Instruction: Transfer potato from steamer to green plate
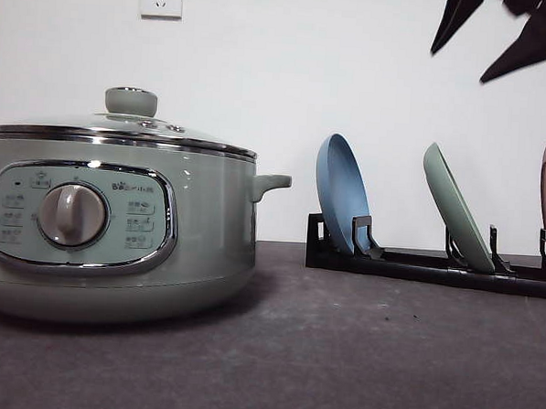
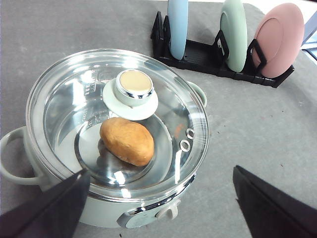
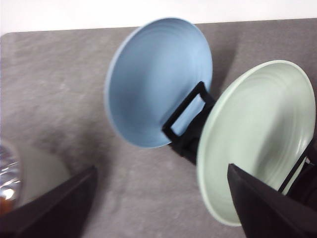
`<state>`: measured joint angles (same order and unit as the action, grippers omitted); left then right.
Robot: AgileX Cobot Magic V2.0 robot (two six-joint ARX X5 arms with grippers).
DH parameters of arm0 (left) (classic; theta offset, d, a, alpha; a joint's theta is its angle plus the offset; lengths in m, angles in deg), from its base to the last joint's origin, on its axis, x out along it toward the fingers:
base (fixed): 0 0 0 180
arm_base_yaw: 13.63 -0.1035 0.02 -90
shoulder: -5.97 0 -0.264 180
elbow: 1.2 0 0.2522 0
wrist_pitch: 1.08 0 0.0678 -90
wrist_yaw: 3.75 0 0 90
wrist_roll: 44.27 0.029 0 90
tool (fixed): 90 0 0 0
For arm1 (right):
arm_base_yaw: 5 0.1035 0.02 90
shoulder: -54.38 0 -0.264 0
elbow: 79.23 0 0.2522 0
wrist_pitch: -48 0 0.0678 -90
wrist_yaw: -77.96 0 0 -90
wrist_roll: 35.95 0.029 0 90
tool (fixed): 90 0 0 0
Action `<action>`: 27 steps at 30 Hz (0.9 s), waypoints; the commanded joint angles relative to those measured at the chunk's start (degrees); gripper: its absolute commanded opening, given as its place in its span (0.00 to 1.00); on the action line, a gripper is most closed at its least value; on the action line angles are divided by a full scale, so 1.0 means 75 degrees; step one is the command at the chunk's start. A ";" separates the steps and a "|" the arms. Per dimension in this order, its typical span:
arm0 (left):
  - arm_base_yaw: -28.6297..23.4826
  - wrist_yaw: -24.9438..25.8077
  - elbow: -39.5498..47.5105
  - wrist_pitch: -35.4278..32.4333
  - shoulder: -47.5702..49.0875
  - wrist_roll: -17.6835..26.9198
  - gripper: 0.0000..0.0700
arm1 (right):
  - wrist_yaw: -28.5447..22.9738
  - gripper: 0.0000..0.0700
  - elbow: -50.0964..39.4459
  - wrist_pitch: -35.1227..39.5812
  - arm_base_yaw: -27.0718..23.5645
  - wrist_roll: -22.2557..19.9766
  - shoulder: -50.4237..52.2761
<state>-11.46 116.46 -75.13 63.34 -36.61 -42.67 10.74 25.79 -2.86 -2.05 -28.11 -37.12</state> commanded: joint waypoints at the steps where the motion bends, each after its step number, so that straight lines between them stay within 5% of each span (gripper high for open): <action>1: 0.0020 0.0038 -0.0187 -0.0064 -0.0041 0.0042 0.85 | -0.0162 0.76 0.0189 0.0190 0.0047 0.0083 -0.0326; 15: 0.0020 0.0038 -0.0187 -0.0067 -0.0041 0.0042 0.85 | -0.0276 0.75 0.0189 0.0934 0.0148 0.0098 -0.1863; 27: 0.0020 0.0038 -0.0187 -0.0067 -0.0041 0.0045 0.85 | -0.0304 0.31 0.0189 0.1062 0.0192 0.0095 -0.2163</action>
<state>-11.46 116.46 -75.13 63.34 -36.61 -42.68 8.69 25.79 4.73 -0.87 -27.97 -52.29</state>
